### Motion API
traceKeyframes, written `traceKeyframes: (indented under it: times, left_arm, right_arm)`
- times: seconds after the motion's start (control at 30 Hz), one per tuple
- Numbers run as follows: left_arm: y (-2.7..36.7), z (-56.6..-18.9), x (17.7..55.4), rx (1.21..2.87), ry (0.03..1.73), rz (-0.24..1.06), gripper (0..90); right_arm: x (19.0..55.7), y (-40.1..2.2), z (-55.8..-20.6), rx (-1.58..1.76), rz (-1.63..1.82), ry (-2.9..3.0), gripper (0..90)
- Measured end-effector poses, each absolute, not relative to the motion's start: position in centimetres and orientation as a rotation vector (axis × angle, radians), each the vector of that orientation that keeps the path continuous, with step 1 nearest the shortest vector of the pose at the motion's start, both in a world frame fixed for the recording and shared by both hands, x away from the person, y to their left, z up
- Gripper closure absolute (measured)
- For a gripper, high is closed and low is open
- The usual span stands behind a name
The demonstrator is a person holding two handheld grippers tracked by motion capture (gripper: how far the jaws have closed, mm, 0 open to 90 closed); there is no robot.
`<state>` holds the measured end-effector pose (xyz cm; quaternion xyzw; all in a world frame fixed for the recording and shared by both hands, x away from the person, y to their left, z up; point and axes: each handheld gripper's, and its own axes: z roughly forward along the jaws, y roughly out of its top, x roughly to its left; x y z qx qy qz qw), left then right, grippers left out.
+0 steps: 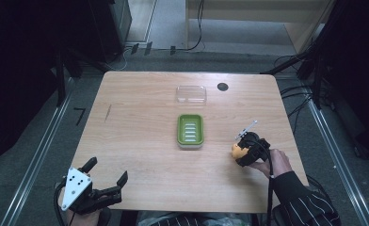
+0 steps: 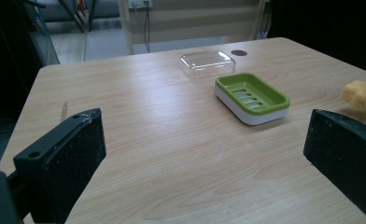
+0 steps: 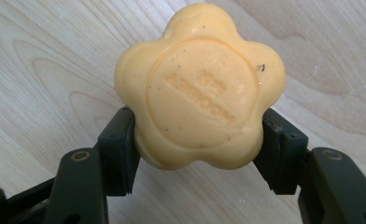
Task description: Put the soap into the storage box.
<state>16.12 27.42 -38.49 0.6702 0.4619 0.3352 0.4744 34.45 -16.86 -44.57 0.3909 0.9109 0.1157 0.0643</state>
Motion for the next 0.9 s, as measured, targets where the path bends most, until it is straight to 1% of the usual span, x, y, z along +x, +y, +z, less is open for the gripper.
traceKeyframes:
  times: [0.9]
  left_arm:
    - [27.4,-38.5,16.1,1.641,1.131,0.82,0.0]
  right_arm:
    - [35.6,-15.0,-43.4,1.129,0.404,2.733,40.2]
